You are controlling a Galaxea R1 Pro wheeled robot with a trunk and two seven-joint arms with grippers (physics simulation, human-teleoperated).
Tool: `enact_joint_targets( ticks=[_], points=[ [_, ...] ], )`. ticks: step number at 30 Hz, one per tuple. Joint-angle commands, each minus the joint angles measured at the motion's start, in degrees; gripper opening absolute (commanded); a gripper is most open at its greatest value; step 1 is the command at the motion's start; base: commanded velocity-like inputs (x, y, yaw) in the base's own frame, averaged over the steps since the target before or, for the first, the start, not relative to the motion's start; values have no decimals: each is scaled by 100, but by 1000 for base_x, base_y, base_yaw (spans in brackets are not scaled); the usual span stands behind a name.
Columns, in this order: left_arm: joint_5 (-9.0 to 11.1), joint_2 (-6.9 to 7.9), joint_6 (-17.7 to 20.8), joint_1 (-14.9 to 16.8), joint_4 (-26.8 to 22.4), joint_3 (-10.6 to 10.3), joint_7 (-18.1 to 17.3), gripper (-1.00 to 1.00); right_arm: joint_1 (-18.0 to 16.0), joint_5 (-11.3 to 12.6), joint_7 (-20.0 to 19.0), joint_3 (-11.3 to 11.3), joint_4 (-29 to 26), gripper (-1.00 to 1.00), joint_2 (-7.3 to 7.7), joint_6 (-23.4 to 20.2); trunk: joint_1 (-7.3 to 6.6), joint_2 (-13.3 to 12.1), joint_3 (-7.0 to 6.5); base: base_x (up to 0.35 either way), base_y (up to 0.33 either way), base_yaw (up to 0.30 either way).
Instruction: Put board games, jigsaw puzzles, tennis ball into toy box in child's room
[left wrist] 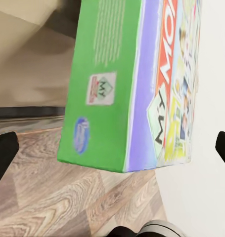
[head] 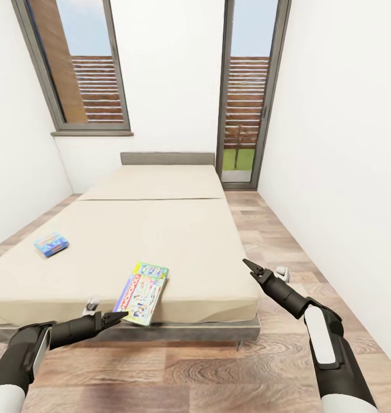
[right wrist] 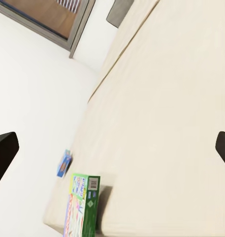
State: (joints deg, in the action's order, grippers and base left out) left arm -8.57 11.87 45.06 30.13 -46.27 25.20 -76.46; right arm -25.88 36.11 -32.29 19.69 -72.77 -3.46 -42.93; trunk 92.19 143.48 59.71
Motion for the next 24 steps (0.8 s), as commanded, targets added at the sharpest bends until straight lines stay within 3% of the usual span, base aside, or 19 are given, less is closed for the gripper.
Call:
enact_joint_targets(
  ticks=[1, 24],
  points=[
    [-61, -5, 59, 5, -5, 22, -53, 100, -5, 7, -15, 17, 0, 100, -6, -40, 0, 2, 5, 136, -115, 0],
    [-63, -9, 36, 8, -18, 9, -73, 100, -5, 9, -15, 17, 0, 100, -6, -40, 0, 2, 5, 16, -16, 0]
  ],
)
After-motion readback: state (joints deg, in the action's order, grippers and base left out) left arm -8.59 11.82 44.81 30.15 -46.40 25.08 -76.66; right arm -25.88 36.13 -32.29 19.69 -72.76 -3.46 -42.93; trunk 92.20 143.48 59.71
